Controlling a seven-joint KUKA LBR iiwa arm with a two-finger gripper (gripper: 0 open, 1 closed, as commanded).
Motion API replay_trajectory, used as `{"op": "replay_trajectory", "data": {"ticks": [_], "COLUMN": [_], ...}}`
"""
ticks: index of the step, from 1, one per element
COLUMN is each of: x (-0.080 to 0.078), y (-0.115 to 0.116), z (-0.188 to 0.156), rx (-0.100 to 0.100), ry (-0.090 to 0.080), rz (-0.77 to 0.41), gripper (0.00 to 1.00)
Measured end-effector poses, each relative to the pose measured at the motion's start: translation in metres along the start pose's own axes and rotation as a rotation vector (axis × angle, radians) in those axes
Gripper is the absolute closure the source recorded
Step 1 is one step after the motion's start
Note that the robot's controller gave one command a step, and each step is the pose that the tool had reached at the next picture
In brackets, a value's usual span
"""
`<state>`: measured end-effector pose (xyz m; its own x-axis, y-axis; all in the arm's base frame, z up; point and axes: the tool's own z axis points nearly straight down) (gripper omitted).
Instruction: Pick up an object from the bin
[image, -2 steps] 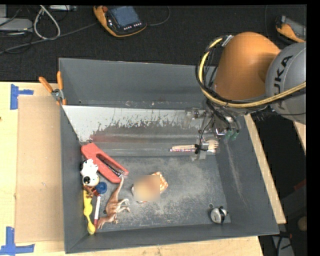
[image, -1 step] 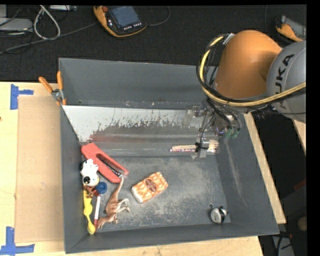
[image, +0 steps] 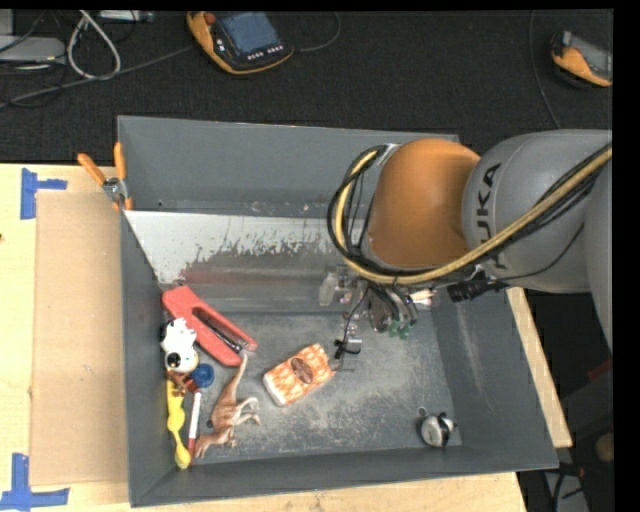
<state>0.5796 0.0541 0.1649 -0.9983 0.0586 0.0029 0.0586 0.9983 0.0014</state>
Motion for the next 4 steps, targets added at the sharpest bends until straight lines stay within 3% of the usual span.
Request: {"op": "replay_trajectory", "data": {"ticks": [1,2,3,4], "x": [-0.007,0.017,0.035,0.035], "y": [0.010,0.011,-0.015,-0.015], "z": [0.050,0.073,0.095,0.095], "rx": [0.002,-0.001,0.001,0.001], "ry": [-0.009,-0.013,-0.011,-0.011], "rz": [0.005,-0.152,0.058,0.058], "gripper": [0.00,0.00,1.00,1.00]}}
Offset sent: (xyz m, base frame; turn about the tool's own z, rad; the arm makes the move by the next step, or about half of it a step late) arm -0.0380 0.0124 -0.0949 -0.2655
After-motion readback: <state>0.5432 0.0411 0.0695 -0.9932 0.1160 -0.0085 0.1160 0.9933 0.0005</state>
